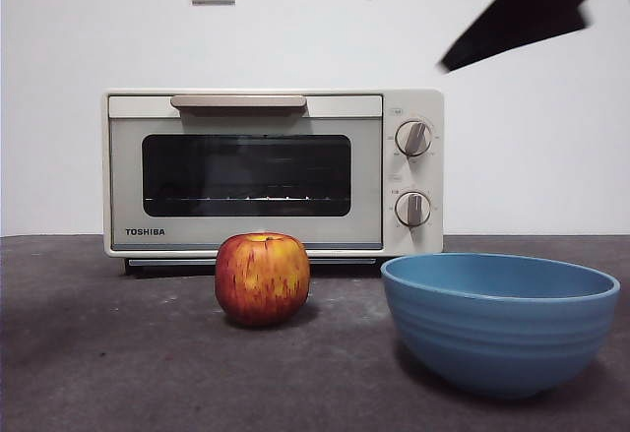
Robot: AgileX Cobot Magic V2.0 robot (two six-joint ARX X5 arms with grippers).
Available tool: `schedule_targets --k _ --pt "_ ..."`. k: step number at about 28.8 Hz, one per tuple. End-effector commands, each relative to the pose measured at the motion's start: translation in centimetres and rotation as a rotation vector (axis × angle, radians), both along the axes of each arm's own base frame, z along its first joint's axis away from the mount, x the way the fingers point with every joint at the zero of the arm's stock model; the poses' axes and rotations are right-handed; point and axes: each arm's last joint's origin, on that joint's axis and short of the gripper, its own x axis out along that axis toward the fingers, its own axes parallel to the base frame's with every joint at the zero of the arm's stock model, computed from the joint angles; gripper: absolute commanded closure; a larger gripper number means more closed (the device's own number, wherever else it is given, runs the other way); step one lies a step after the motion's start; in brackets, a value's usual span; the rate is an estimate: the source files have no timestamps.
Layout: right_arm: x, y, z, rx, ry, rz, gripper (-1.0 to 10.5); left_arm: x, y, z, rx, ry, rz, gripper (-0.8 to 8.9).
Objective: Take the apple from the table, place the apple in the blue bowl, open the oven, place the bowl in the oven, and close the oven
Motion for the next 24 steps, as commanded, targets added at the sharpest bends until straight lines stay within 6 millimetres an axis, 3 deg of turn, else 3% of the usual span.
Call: schedule_targets --k 1,6,12,15,24 --pt "1.6 2.4 -0.1 -0.029 0.011 0.002 4.7 0.0 0.0 0.6 0.001 -0.027 -0.009 8.06" --pt "4.3 6.5 -1.5 -0.118 0.033 0.001 4.7 0.0 0.0 0.6 0.001 -0.027 -0.009 8.06" --pt "7.9 11.9 -5.4 -0.231 0.087 0.009 4.7 0.0 0.0 0.6 0.003 -0.029 -0.011 8.06" --pt "8.9 13.2 -6.9 -0.258 0.109 0.013 4.7 0.0 0.0 0.6 0.003 -0.029 -0.011 8.06" --pt "10.5 14.8 -11.8 -0.332 0.128 -0.019 4.7 0.0 0.0 0.6 0.003 -0.028 -0.011 8.06"
